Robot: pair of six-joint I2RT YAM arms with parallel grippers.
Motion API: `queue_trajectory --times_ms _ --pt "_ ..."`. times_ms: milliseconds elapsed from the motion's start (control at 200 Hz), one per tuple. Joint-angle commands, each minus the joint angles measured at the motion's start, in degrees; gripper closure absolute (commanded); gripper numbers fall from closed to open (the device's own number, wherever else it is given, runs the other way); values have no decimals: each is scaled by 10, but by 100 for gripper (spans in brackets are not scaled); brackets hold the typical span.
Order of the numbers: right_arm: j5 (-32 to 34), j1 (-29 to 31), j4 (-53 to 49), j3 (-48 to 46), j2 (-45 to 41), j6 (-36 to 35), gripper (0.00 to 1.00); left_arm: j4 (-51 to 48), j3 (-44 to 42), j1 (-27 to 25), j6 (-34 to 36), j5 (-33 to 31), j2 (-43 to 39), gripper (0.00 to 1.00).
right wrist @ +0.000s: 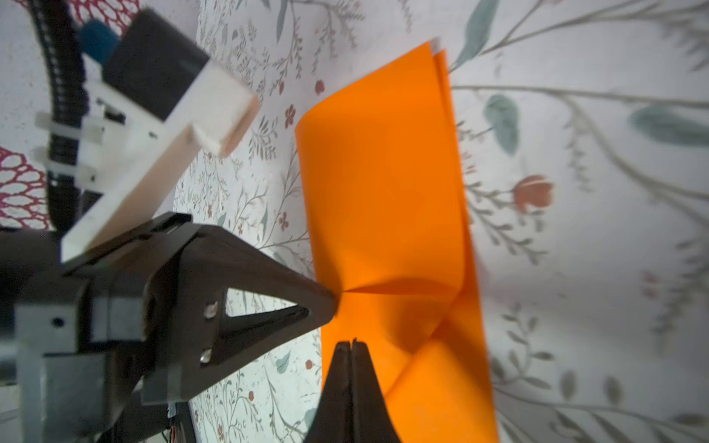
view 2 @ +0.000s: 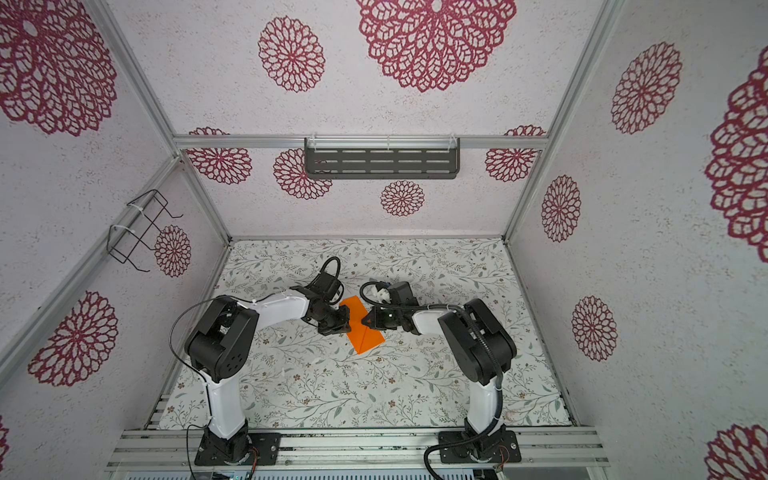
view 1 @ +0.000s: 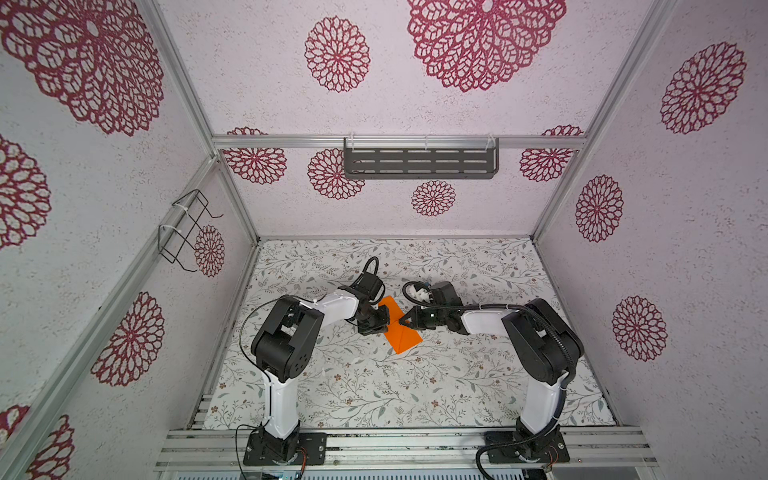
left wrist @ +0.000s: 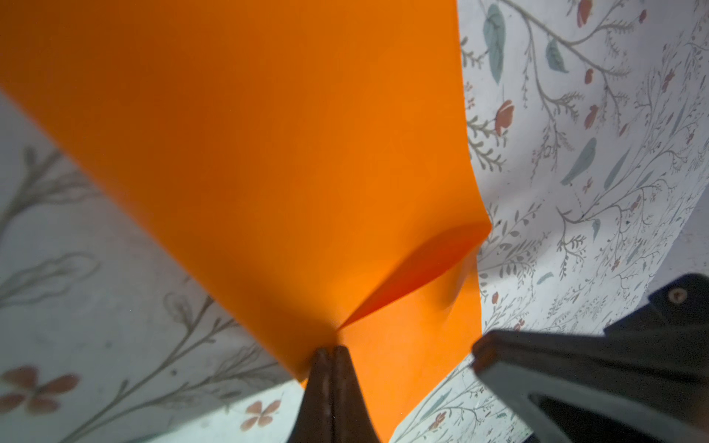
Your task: Fold a paper plane with a square sheet of paper (pick it up from the middle)
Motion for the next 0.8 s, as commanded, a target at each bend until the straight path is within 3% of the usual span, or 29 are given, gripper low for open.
queue_trajectory --times_ms 0,335,700,796 --pt "-14 0 7 17 18 -4 97 -34 -2 1 15 -32 19 100" --pt "27 6 0 19 50 23 99 11 12 12 11 3 -18 100" --pt "62 16 55 13 67 113 99 30 -44 40 -70 -75 -80 62" --pt "64 16 63 14 67 122 99 35 -29 44 -76 -64 -59 59"
